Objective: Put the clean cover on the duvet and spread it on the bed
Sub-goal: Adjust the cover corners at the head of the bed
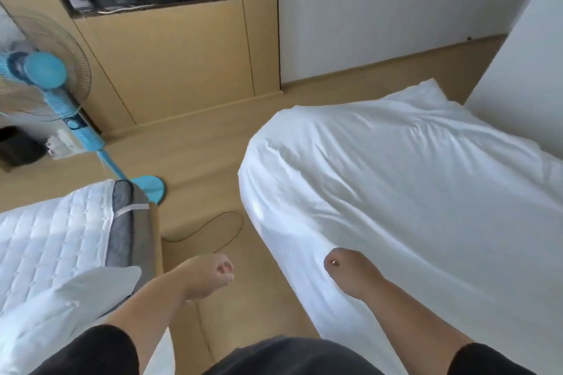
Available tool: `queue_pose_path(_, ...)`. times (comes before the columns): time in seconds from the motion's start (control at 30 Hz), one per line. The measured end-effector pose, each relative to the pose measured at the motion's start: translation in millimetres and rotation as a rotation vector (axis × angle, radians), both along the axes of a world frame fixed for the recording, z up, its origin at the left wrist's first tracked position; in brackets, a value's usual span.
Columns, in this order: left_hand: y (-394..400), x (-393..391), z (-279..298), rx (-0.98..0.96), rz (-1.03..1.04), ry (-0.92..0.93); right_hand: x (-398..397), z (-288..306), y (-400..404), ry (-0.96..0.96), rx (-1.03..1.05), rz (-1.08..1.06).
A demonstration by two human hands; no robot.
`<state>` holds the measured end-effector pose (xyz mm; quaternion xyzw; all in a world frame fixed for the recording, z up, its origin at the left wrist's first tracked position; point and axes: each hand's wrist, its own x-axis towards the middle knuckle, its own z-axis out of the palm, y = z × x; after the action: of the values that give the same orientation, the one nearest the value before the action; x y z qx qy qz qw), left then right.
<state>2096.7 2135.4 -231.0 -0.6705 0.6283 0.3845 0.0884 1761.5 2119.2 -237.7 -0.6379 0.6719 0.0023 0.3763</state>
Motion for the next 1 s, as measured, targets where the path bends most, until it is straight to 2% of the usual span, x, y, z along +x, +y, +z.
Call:
queue_pose_path(0.3, -65, 118, -21, 0.029, 0.243, 0.08, 111, -8, -133, -0.047, 0.001, 0.04)
queue_pose_path(0.43, -119, 152, -36, 0.036, 0.285, 0.046, 151, -24, -222, -0.077, -0.019, 0.051)
queue_pose_path(0.77, -271, 246, -6, -0.025, 0.478, -0.033, 281, -1, -445, 0.072, 0.072, 0.501)
queue_pose_path(0.9, -307, 296, -22, 0.021, 0.57, 0.022, 341, -8, -501, 0.107, 0.131, 0.591)
queue_pose_path(1.0, -347, 339, -39, 0.029, 0.54, 0.046, 385, -21, -545, 0.129, 0.14, 0.617)
